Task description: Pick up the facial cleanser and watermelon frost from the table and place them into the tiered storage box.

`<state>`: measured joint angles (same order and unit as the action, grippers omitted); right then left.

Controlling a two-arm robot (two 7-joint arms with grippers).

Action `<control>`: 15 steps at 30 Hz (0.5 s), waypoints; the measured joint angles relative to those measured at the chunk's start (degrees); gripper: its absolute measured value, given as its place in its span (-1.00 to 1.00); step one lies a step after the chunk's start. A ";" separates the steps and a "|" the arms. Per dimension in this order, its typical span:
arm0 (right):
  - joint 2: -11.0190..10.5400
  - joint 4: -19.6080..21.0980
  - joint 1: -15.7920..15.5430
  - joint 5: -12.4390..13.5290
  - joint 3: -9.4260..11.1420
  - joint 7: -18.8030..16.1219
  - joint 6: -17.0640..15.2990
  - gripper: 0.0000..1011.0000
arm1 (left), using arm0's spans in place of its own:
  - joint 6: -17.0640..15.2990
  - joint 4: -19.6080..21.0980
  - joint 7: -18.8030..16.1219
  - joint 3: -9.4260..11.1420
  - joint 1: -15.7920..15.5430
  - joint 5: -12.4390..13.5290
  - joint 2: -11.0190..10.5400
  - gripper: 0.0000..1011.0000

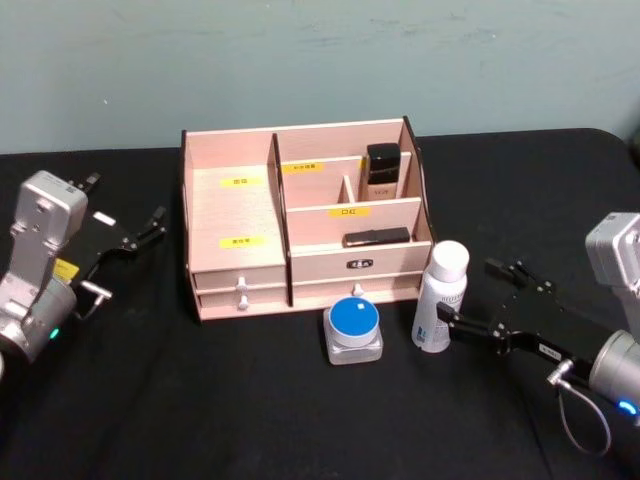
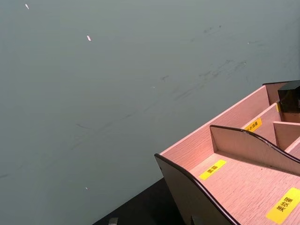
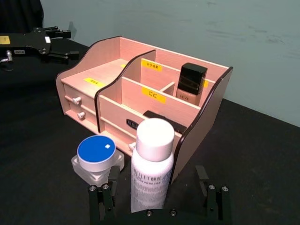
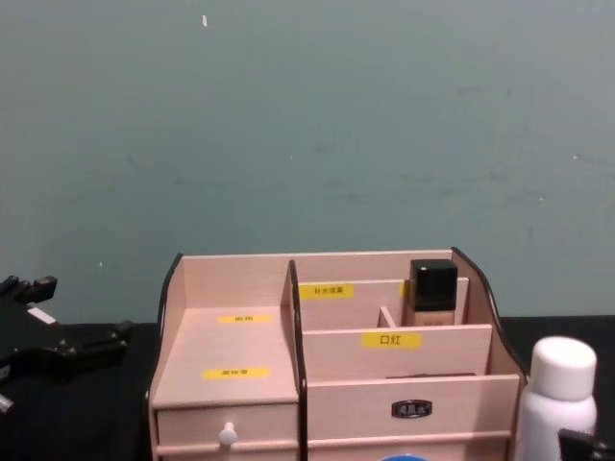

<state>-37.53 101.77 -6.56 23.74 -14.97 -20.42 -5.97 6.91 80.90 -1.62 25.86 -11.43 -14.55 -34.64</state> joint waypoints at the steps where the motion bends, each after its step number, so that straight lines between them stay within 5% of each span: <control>1: 0.46 -0.32 0.49 -0.26 -0.06 -0.17 -0.15 0.98 | 0.00 0.00 0.00 0.00 0.00 0.00 0.00 1.00; 15: 3.85 -3.93 4.17 -2.37 -0.76 -1.54 -1.07 0.98 | 0.00 0.00 0.00 0.00 0.00 0.00 0.00 1.00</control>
<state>-33.68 97.83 -2.40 21.37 -15.73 -21.96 -7.04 6.91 80.90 -1.62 25.86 -11.43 -14.55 -34.64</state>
